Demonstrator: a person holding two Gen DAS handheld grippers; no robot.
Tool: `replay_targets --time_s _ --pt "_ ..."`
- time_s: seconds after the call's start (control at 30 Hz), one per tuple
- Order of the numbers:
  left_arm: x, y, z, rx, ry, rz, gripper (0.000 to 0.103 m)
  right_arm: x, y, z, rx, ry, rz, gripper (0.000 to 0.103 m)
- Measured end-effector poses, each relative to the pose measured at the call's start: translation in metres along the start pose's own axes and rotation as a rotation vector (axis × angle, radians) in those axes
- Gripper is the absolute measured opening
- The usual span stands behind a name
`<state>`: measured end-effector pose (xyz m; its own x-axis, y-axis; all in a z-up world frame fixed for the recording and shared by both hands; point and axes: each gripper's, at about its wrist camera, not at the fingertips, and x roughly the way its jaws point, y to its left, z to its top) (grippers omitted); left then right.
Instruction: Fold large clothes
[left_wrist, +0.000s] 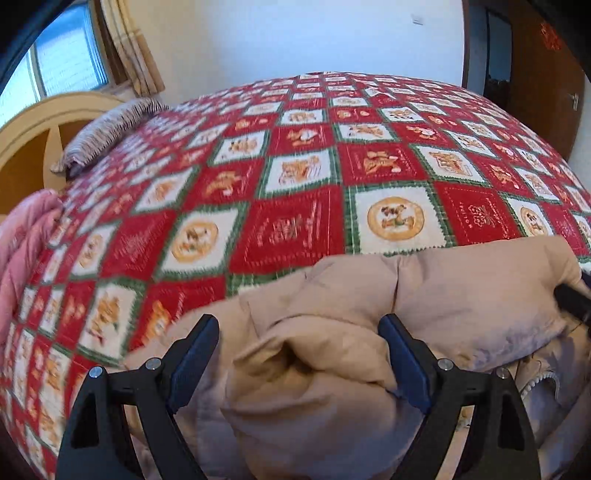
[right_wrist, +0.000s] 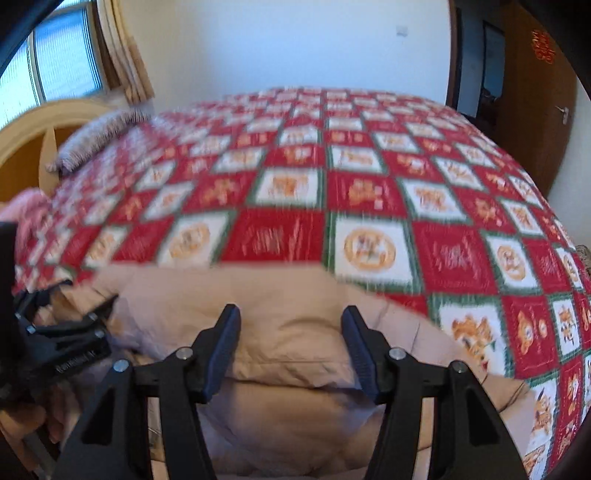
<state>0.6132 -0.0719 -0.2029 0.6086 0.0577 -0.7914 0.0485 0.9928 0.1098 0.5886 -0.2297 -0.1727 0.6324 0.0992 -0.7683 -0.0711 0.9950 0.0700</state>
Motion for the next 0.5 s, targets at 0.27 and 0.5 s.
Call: replay_targets --time_s 0.27,0.5 --pt "0.017 0.005 -0.008 -0.075 0.018 -0.064 0.098 0.014 -0.007 -0.014 0.007 0.022 -0.013 0.060" --pt "0.025 0.008 -0.011 -0.093 0.040 -0.096 0.102 0.028 -0.006 -0.018 0.006 0.037 -0.017 0.060"
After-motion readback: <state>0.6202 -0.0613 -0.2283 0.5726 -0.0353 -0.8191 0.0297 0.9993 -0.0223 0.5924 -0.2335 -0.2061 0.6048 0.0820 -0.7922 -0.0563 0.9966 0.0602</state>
